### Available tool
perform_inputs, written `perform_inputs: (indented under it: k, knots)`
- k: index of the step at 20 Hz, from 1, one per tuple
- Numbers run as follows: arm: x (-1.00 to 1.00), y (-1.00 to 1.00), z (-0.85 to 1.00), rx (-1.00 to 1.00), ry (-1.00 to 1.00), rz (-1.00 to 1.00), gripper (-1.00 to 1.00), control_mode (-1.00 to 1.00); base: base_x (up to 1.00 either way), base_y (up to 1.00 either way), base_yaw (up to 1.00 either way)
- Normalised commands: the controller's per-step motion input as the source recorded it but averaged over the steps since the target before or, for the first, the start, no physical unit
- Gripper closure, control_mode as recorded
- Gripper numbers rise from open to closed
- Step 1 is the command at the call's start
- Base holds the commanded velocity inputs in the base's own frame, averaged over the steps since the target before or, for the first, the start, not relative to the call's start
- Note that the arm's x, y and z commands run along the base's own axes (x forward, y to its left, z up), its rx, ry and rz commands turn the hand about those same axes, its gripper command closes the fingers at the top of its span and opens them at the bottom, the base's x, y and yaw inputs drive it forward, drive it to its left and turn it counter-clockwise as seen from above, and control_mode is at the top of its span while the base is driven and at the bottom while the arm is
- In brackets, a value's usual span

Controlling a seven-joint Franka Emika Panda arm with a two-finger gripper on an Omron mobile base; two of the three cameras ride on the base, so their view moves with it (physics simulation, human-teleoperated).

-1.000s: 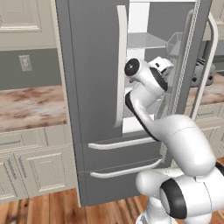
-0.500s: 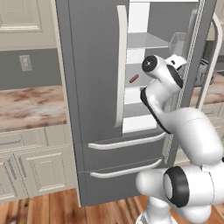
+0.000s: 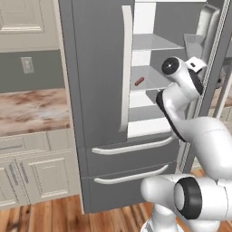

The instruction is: Move the hot dog bun to the plate on the dining table and place the condiment next to that plate. Then navigate to the fridge and take the sausage and place it on the plate as well.

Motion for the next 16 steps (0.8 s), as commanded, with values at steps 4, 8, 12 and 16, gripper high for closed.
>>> perform_inputs:
  k: [4,8,12,16]
  knots:
    - [0.0,-1.0,0.0,0.01,0.0,-0.03,-1.0,-1.0,0.0,0.0,0.0]
    - [0.0,-1.0,0.0,0.06,0.0,-0.01,-1.0,-1.0,0.0,0.0,0.0]
    - [0.02,-1.0,0.0,0.09,0.0,-0.01,-1.0,-1.0,0.0,0.0,0.0]
    - [0.05,-0.99,0.0,0.09,0.0,0.0,-1.0,-1.0,0.0,0.0,0.0]
